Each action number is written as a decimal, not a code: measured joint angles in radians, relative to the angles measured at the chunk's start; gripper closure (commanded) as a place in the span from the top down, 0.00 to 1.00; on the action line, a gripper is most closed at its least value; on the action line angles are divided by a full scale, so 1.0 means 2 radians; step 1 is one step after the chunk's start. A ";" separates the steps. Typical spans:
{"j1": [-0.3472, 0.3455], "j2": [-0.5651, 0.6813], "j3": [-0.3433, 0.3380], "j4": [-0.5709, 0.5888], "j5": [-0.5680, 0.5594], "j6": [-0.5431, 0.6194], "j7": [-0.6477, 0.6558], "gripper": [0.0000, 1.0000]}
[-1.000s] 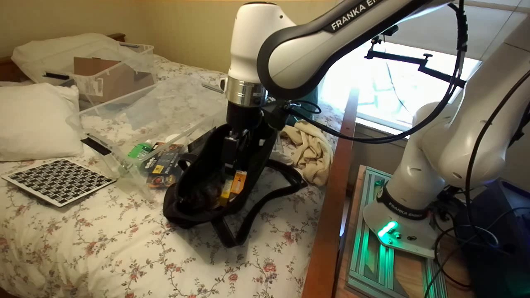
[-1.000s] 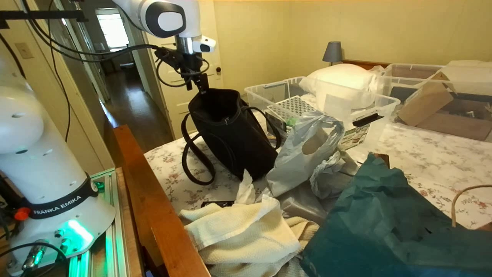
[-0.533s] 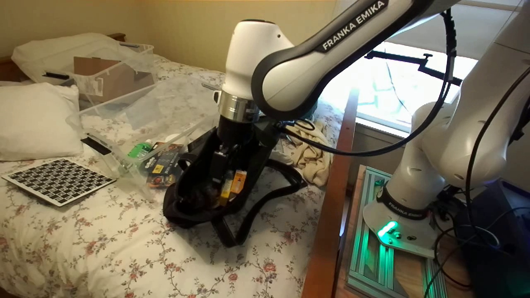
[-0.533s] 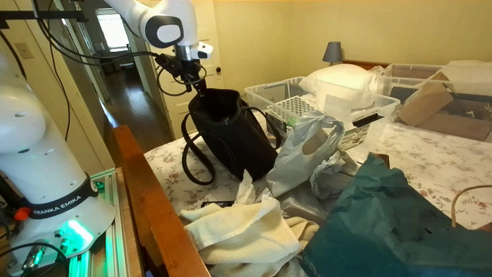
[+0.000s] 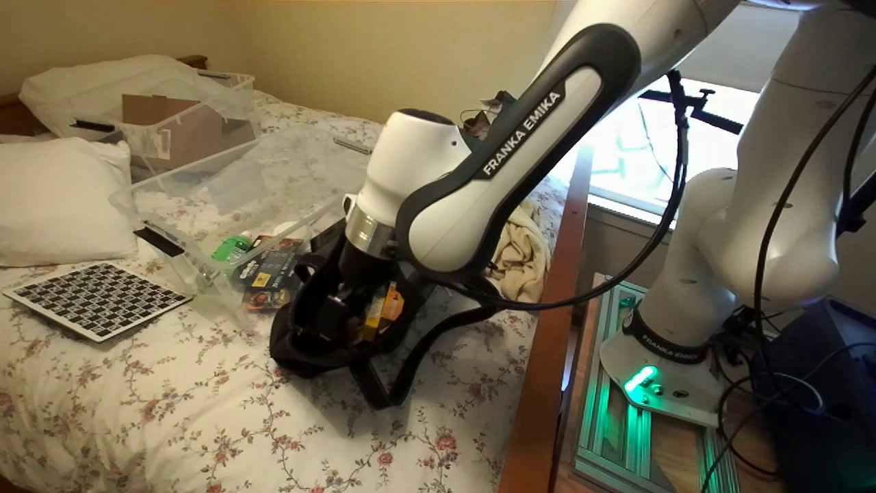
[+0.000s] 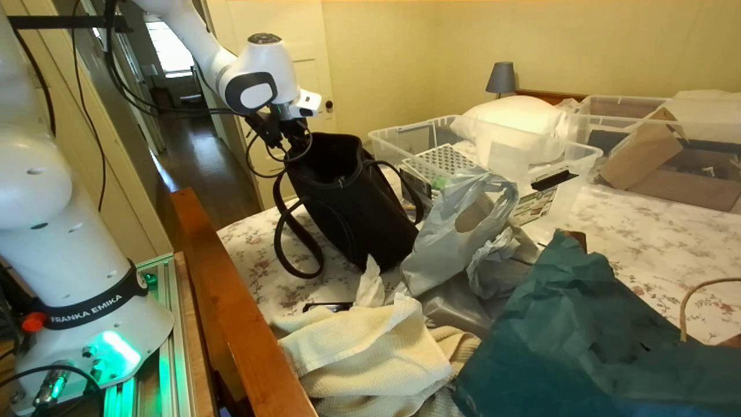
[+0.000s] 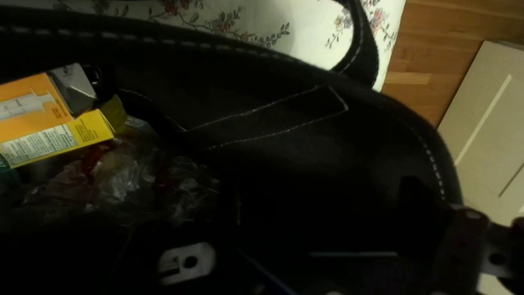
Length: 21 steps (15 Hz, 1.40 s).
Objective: Remove the brown plastic from the bag and put it on the bed
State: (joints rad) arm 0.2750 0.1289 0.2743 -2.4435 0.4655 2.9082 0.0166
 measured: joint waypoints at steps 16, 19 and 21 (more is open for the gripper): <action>-0.006 0.084 0.021 0.042 0.013 0.076 -0.002 1.00; -0.005 0.111 0.017 0.056 0.002 0.118 0.003 1.00; 0.002 0.125 0.001 0.059 -0.033 0.147 0.024 1.00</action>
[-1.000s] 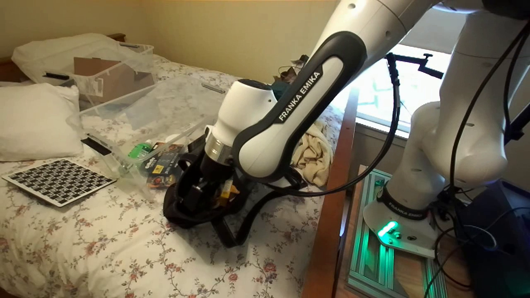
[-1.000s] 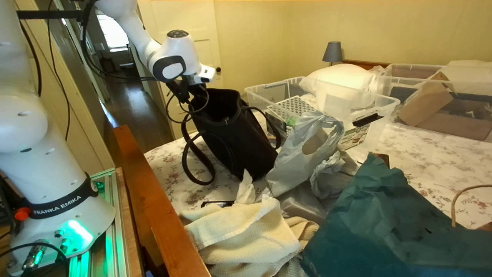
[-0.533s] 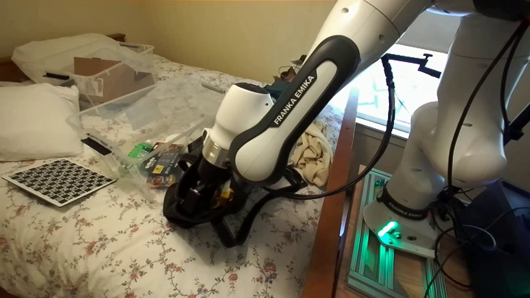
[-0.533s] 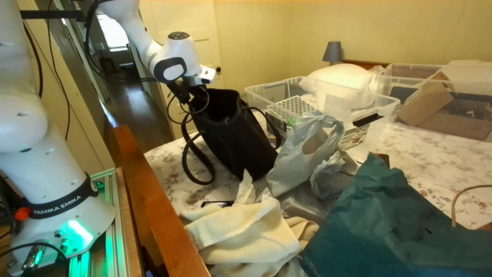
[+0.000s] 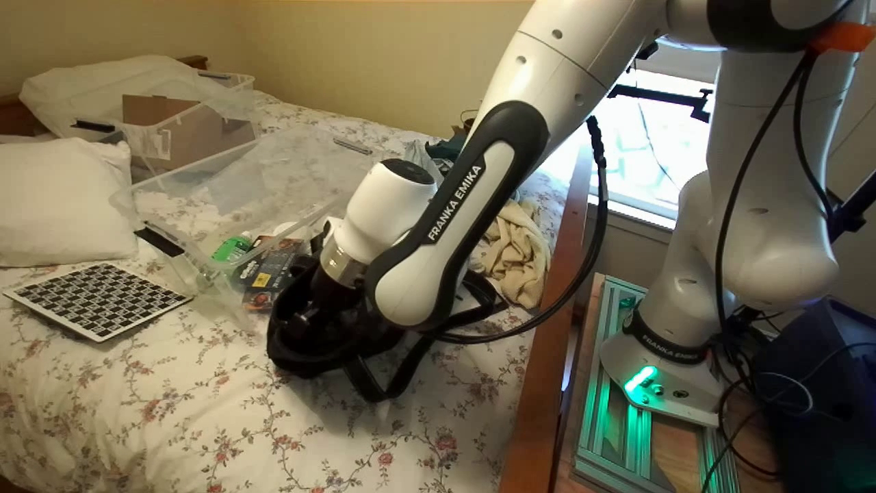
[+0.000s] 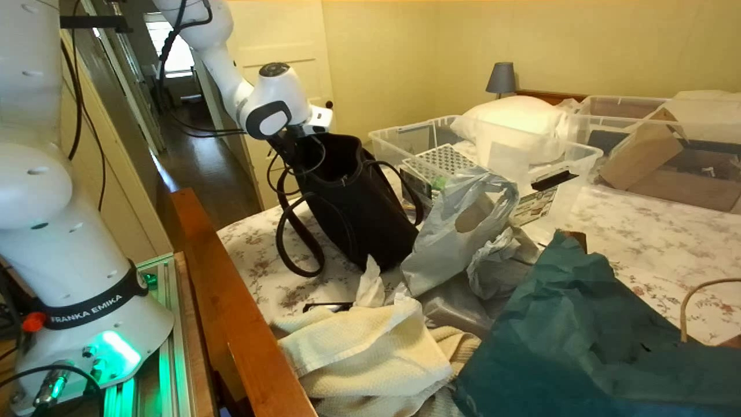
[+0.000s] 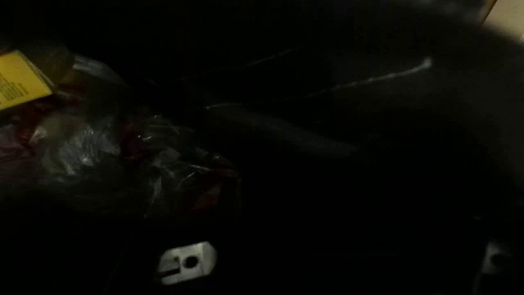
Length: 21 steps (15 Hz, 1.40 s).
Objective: Remove the brown plastic from the bag and put it on the bed
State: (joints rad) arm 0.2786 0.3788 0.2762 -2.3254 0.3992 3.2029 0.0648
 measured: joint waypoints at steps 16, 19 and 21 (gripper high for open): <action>0.153 0.040 -0.165 0.032 -0.052 -0.035 0.031 1.00; 0.151 0.055 -0.164 0.044 -0.075 -0.023 0.052 1.00; 0.151 0.066 -0.164 0.052 -0.079 -0.011 0.057 1.00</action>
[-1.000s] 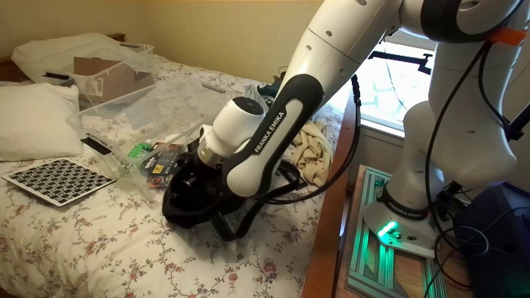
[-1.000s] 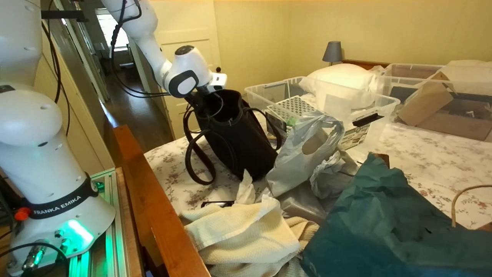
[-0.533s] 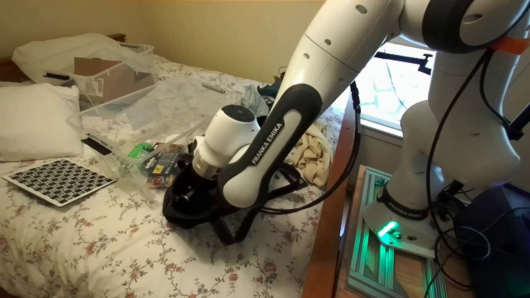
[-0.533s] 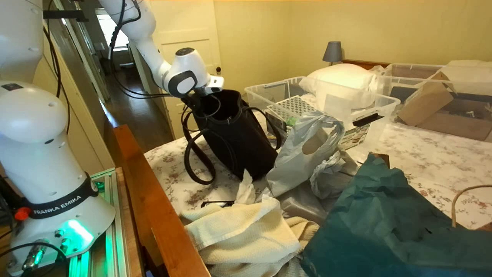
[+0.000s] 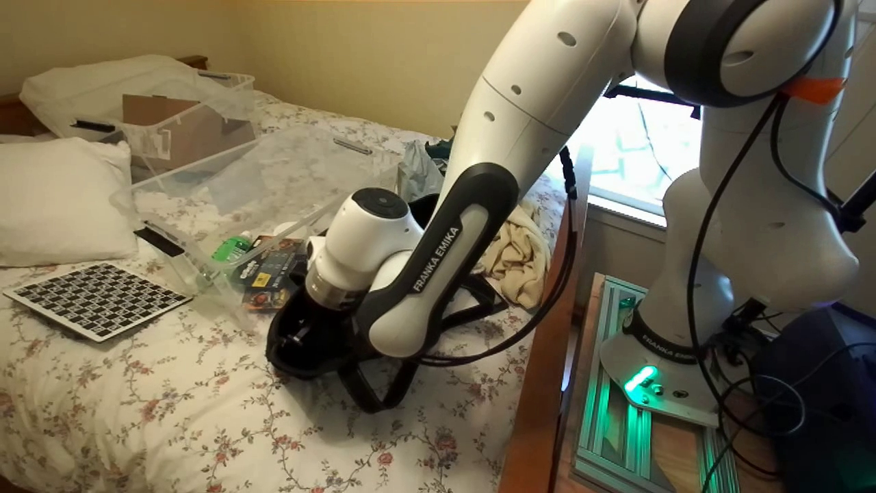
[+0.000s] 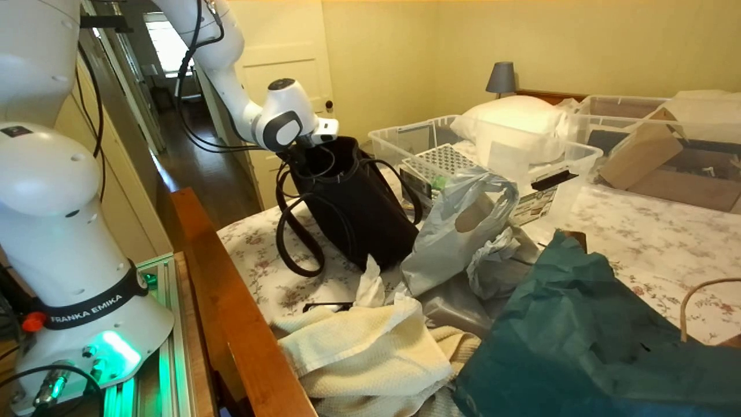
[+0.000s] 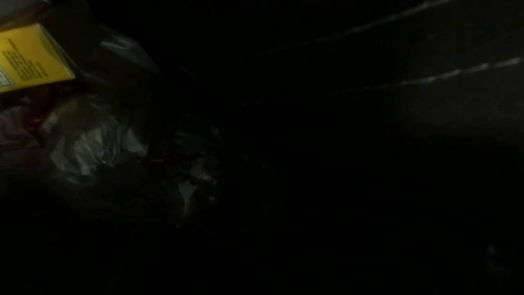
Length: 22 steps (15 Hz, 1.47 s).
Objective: Remove the brown plastic from the bag and put it on the bed
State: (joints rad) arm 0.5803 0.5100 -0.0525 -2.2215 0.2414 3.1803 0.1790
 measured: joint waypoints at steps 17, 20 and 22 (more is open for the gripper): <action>0.084 0.084 -0.096 0.070 -0.005 0.009 0.035 0.00; 0.080 0.077 -0.098 0.069 -0.005 -0.013 0.039 0.00; 0.072 0.065 -0.095 0.066 -0.005 -0.032 0.039 0.00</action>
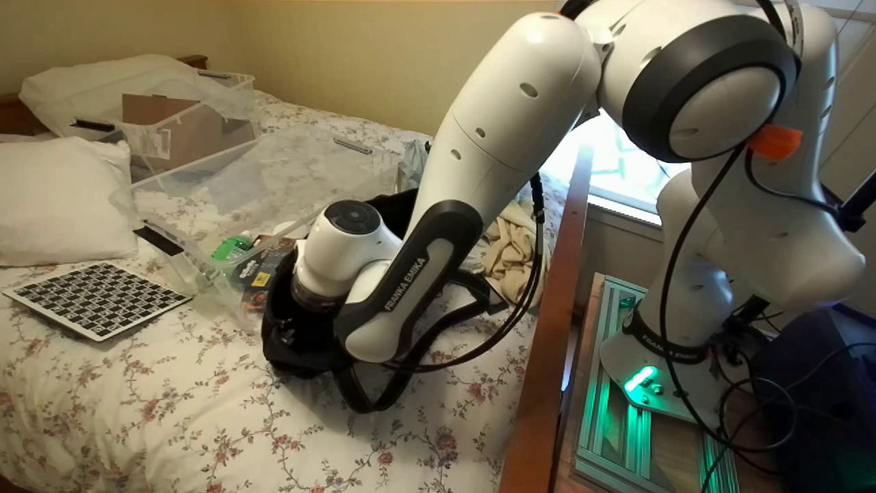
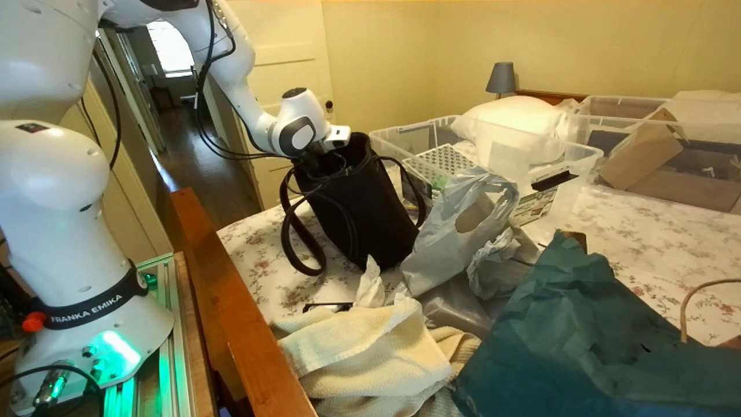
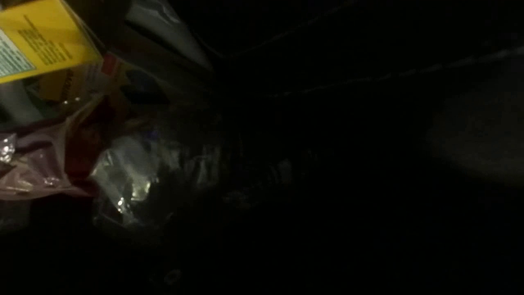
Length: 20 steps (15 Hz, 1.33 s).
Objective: Remove the brown plastic from the bag and put it on the bed
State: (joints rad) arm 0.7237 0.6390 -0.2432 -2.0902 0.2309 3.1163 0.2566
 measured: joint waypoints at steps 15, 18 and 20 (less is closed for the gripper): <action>-0.171 -0.112 0.141 -0.059 -0.023 -0.074 -0.002 0.00; -0.197 -0.136 0.167 -0.077 -0.022 -0.074 -0.002 0.00; -0.214 -0.151 0.186 -0.089 -0.020 -0.075 -0.003 0.00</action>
State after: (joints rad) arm 0.2960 0.3380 0.1278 -2.2672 0.1914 2.9659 0.2499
